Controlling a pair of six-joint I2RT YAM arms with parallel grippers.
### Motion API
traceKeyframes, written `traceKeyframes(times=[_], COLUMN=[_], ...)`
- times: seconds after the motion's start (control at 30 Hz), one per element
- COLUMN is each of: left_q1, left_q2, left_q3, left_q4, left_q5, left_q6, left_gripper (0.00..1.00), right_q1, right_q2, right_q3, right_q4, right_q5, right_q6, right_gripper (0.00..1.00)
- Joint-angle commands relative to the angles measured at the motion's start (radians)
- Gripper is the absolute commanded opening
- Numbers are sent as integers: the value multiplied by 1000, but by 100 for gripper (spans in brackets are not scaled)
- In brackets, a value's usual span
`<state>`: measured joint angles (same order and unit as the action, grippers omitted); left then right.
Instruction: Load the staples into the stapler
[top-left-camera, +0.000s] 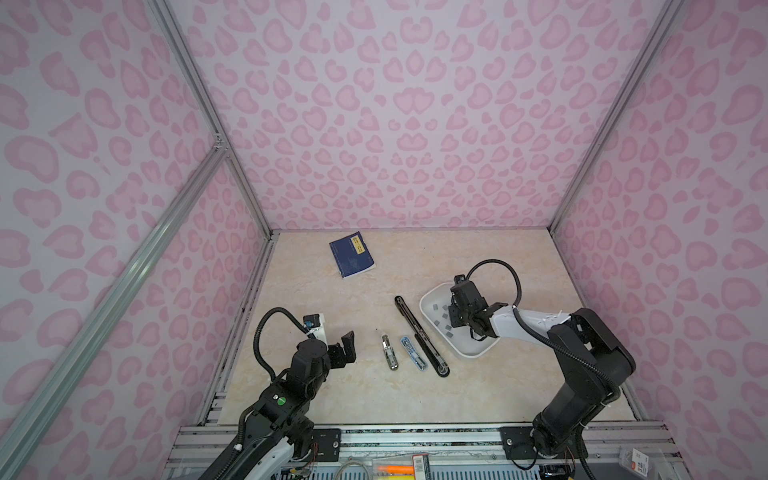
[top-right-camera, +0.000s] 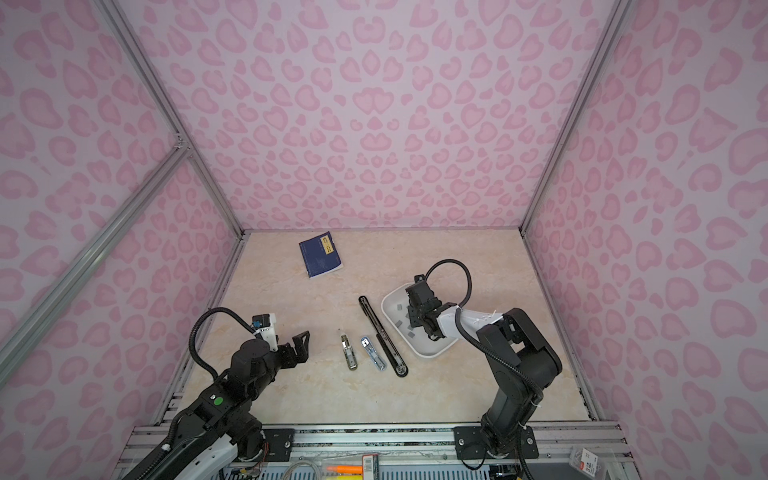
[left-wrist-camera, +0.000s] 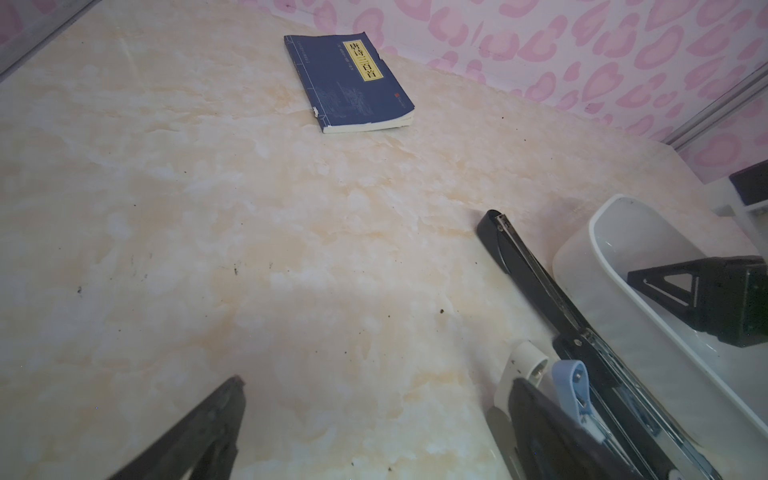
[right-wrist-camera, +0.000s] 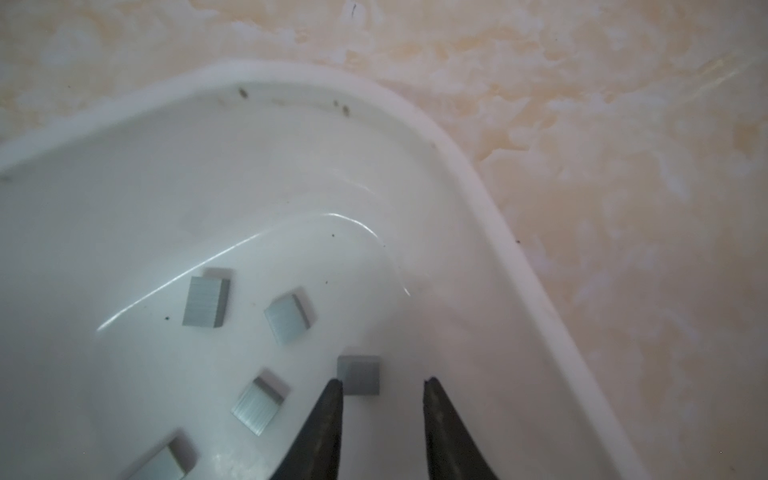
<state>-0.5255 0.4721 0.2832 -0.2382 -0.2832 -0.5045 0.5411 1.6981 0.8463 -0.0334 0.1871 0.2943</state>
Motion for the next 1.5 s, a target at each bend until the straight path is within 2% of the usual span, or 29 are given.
traceKeyframes(times=[0.0,0.07,0.23,0.33,0.7,1.17,1.47], left_q1=[-1,-1,-1,-1,-1,-1,0], left_q2=[-18,-26,-23,-14,-12,-33,-36], left_q3=[6,6,7,9,10,4,4], left_q4=[19,17,13,13,16,15,16], left_q5=[-19,-25,-34,-33,-23,-15,-11], left_q6=[-4,-4,-5,-5,-4,-3,-2], left_gripper=[99,99,99,98,99,98,98], right_q1=[-1,-1,0,-1,-11,-26,-27], right_q2=[-15,-19,-2,16,55,140,54], right_q3=[-30,-50,-81,-90,-68,27,3], right_q4=[45,65,102,108,115,107,105], right_q5=[-6,-13,-11,7,44,-4,37], right_q6=[-3,12,49,63,82,60,56], right_gripper=[36,36,25,23,20,19,20])
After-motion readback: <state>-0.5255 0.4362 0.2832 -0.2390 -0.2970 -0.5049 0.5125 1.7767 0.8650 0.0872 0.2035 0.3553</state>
